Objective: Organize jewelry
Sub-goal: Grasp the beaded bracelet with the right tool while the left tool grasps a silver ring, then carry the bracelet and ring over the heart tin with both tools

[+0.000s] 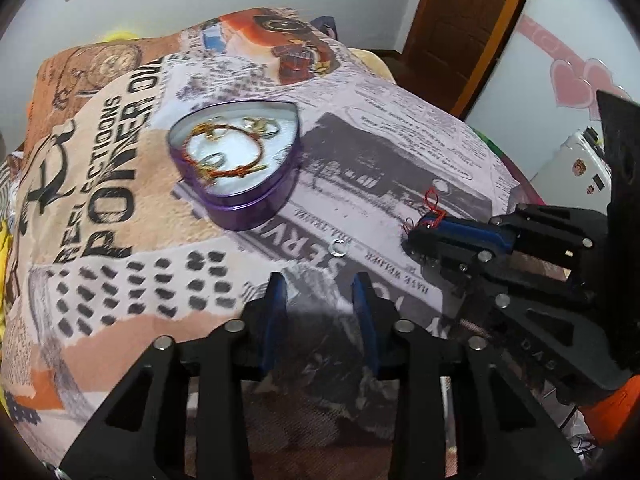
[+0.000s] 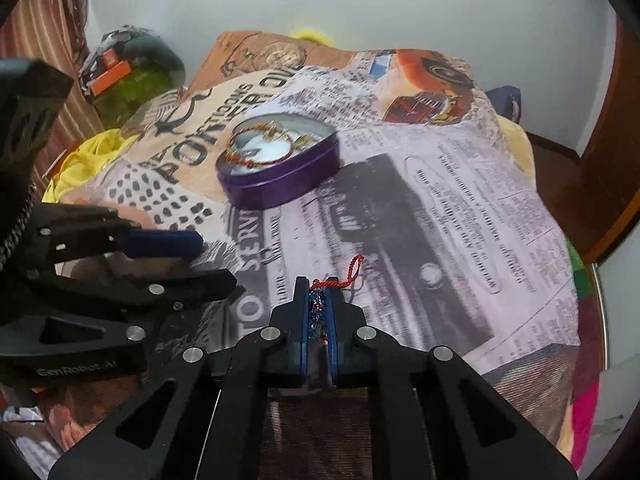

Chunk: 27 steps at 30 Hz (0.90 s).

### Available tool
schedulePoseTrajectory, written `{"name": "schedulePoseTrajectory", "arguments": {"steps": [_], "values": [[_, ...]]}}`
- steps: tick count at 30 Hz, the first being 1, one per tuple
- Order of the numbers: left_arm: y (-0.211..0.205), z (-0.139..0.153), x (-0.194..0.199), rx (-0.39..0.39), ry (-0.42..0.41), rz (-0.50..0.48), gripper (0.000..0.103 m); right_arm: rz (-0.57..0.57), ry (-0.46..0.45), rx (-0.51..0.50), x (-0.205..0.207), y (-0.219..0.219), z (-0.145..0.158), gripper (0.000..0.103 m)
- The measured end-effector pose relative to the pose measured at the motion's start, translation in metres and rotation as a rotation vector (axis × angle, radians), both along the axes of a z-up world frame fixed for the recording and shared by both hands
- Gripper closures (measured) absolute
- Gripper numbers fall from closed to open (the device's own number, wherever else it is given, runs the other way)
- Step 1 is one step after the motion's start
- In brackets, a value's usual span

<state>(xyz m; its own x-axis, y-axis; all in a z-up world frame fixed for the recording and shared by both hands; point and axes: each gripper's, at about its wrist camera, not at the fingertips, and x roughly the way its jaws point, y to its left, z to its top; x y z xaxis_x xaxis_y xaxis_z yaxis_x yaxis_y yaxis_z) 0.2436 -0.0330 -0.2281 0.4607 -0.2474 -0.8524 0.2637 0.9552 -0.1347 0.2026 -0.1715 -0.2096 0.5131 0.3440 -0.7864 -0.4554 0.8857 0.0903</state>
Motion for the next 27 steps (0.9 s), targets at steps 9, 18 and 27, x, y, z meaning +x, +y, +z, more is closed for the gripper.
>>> {"name": "schedulePoseTrajectory", "arguments": {"steps": [9,18,27], "values": [[-0.014,-0.004,0.013,-0.002,0.0,-0.032,0.086,-0.046,-0.04,0.033,0.004,-0.019,0.015,0.096],[-0.015,-0.001,0.014,-0.003,-0.023,-0.033,0.095,-0.049,-0.055,0.038,0.004,-0.019,0.02,0.096],[0.001,0.023,0.004,-0.006,-0.096,0.009,0.095,-0.054,-0.085,0.039,0.006,-0.017,0.033,0.096]]}}
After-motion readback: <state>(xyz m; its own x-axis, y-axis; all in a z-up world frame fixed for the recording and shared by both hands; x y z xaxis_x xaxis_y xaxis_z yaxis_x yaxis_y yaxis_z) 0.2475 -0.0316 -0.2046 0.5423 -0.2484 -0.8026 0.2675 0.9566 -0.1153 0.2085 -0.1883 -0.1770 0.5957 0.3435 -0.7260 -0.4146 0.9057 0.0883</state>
